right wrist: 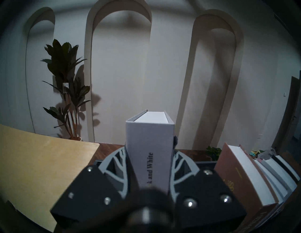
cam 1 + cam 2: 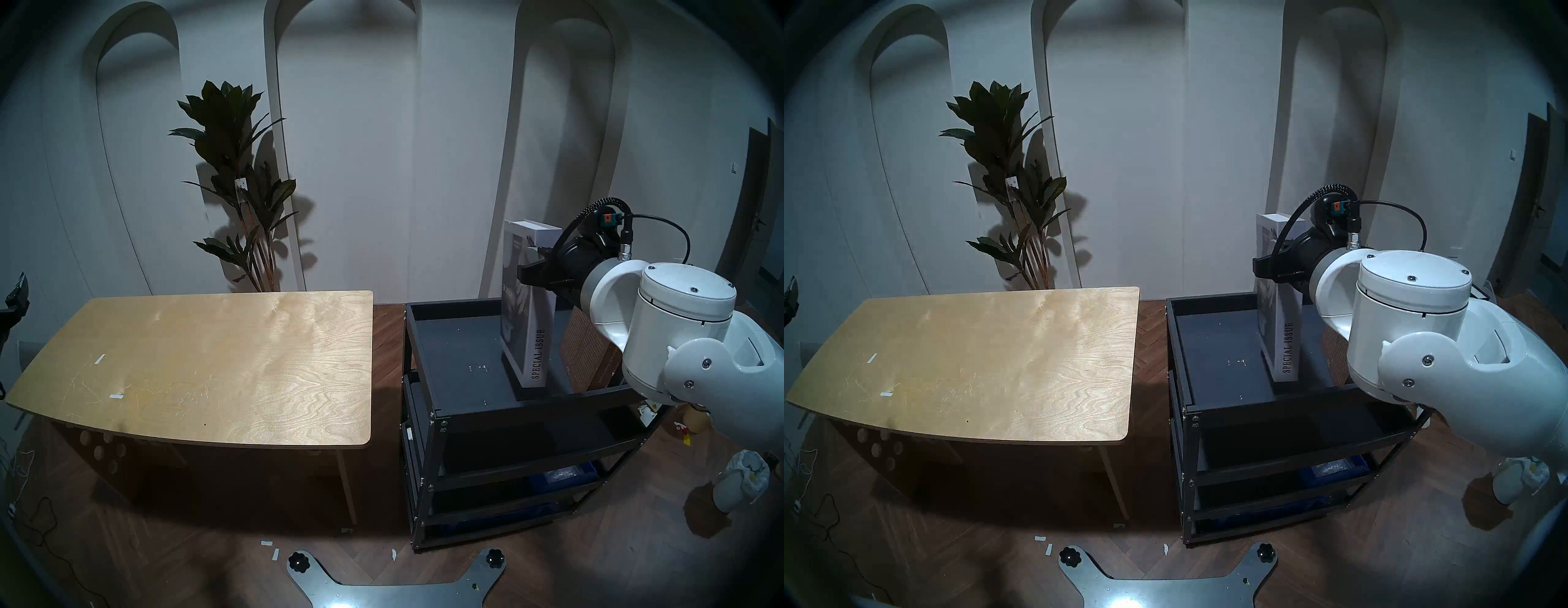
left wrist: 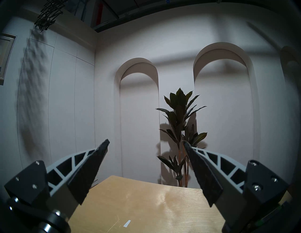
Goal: Move the books from the display table onto the shelf, standing them upright with spines facing out and tallest at one end
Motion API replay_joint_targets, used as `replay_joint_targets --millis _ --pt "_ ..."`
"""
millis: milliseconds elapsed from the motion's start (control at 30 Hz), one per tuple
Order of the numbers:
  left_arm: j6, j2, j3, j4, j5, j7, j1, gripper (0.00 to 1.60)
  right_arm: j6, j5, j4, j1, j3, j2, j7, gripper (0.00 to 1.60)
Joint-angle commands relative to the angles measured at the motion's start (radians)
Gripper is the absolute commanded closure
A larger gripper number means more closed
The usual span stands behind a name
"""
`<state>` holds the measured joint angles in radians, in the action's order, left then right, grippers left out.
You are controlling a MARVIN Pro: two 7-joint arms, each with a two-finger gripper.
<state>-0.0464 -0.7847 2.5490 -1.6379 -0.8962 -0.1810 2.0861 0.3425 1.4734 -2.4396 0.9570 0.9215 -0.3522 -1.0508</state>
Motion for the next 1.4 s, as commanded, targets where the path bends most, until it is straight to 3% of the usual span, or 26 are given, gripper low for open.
replay_joint_targets --millis 0,200,467,933,1367 --pt "0.000 0.012 0.016 -0.011 0.002 0.001 -0.004 0.00 -0.115 -0.045 0.005 0.041 0.064 0.025 0.083 1.60" --pt "-0.001 0.012 0.016 -0.012 0.002 0.002 -0.004 0.00 -0.209 -0.071 -0.001 0.094 0.083 0.130 0.132 1.60" --pt "-0.001 0.012 0.016 -0.012 0.002 0.002 -0.004 0.00 -0.271 -0.115 0.023 0.182 0.088 0.180 0.183 1.60" --pt "-0.002 0.012 0.016 -0.012 0.002 0.003 -0.004 0.00 -0.306 -0.186 0.101 0.275 0.136 0.221 0.284 1.60" --pt "-0.003 0.012 0.016 -0.013 0.003 0.003 -0.004 0.00 -0.380 -0.248 0.141 0.406 0.124 0.237 0.321 1.60"
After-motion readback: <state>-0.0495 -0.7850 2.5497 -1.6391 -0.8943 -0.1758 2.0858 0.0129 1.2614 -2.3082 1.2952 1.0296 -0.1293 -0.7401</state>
